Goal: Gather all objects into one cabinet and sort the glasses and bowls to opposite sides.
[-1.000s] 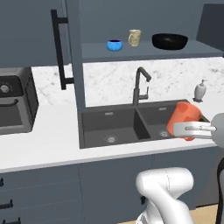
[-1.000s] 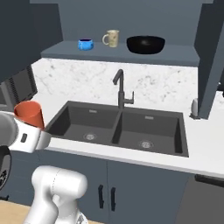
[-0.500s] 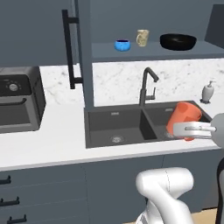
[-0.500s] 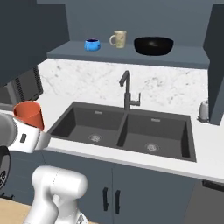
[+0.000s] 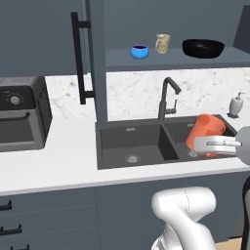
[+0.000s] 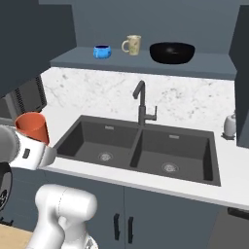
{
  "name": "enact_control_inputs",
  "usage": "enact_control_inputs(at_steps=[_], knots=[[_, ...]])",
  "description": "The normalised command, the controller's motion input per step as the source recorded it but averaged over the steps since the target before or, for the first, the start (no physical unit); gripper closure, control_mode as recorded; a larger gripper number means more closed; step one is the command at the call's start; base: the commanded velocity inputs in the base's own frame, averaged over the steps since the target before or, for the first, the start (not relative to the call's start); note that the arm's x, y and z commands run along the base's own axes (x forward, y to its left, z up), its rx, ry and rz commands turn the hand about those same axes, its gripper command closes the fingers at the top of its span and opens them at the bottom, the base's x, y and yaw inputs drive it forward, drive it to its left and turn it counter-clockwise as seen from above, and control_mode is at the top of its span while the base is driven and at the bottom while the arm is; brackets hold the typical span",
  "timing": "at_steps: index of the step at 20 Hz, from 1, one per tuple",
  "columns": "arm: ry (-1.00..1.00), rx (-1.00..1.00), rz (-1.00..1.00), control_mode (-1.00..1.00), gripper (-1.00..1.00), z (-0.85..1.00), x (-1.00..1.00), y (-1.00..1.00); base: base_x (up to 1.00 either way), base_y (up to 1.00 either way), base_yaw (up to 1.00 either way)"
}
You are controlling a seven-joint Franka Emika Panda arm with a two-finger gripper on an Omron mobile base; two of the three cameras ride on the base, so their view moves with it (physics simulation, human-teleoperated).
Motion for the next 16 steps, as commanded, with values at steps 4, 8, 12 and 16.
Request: enact_control_inputs(at_steps=[4, 8, 12, 16], knots=[[0.00, 0.00, 0.00, 1.00, 1.00, 0.00, 0.00, 0.00, 0.39, 0.21, 0.00], [0.00, 0.00, 0.00, 1.00, 1.00, 0.00, 0.00, 0.00, 0.33, 0.23, 0.00], [0.00, 0.00, 0.00, 1.00, 1.00, 0.00, 0.00, 0.00, 0.17, 0.23, 0.00], [0.00, 0.00, 0.00, 1.00, 1.00, 0.00, 0.00, 0.00, 0.09, 0.22, 0.00]])
